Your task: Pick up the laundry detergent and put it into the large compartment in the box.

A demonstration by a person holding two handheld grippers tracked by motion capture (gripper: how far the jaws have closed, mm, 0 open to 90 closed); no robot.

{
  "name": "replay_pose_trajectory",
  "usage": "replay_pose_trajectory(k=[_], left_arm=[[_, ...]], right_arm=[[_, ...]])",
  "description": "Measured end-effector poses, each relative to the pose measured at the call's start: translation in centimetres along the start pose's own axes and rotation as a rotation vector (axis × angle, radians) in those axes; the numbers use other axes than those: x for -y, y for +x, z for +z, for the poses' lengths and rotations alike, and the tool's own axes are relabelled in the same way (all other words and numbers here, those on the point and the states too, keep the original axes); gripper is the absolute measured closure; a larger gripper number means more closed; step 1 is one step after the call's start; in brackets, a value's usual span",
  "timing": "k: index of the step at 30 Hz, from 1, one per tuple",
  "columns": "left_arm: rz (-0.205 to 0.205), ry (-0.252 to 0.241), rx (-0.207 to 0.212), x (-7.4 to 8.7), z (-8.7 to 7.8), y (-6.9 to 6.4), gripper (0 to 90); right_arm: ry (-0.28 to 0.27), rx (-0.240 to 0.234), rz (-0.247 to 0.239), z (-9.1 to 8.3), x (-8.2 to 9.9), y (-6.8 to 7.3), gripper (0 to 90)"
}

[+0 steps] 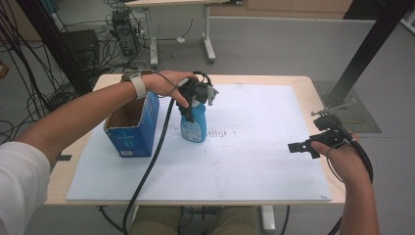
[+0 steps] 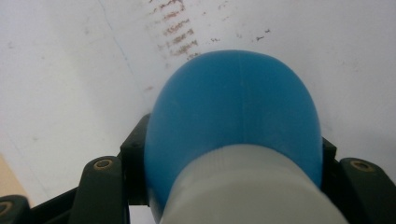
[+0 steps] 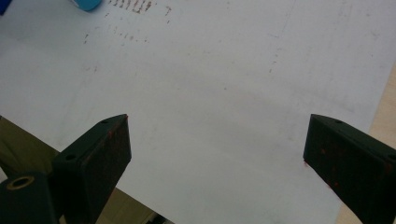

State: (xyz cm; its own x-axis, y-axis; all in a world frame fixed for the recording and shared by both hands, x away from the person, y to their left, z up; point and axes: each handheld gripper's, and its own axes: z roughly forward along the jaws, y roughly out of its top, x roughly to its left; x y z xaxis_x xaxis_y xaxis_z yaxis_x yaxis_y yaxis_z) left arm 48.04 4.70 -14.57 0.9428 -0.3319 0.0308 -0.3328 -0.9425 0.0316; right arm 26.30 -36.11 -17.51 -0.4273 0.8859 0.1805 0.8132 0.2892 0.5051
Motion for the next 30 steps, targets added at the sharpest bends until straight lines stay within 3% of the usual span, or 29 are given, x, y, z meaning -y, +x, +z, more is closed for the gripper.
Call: replay_pose_trajectory(k=[12, 16, 17, 18, 21, 24, 25, 30], left_arm=[[-0.059, -0.015, -0.028, 0.0, -1.6, -1.3, 38.4], [-0.129, -0.018, -0.03, -0.1, -2.7, -1.7, 38.5], [-0.129, -0.018, -0.03, -0.1, -2.7, -1.7, 38.4], [-0.163, -0.015, -0.028, -0.2, -3.1, -1.9, 38.5], [-0.21, -0.018, -0.024, -0.1, -3.8, -2.1, 38.5], [-0.257, -0.009, -0.046, -0.2, -4.4, -2.8, 38.5], [-0.257, -0.009, -0.046, -0.2, -4.4, -2.8, 38.4], [-0.34, 0.013, -0.044, -0.5, -5.3, -3.3, 38.5]], right_arm=[[-0.007, -0.003, -0.013, -0.1, -0.1, 0.2, 7.4], [-0.008, -0.006, -0.018, -0.1, -0.1, 0.3, 7.4], [-0.008, -0.006, -0.018, -0.1, -0.1, 0.3, 7.4], [-0.009, -0.006, -0.021, -0.2, -0.2, 0.4, 7.4], [-0.01, -0.004, -0.024, -0.4, -0.2, 0.5, 7.4], [-0.013, -0.008, -0.019, -0.6, -0.1, 0.6, 7.4], [-0.013, -0.008, -0.019, -0.6, -0.1, 0.6, 7.4], [-0.02, -0.011, -0.018, -0.7, 0.2, 0.7, 7.4]])
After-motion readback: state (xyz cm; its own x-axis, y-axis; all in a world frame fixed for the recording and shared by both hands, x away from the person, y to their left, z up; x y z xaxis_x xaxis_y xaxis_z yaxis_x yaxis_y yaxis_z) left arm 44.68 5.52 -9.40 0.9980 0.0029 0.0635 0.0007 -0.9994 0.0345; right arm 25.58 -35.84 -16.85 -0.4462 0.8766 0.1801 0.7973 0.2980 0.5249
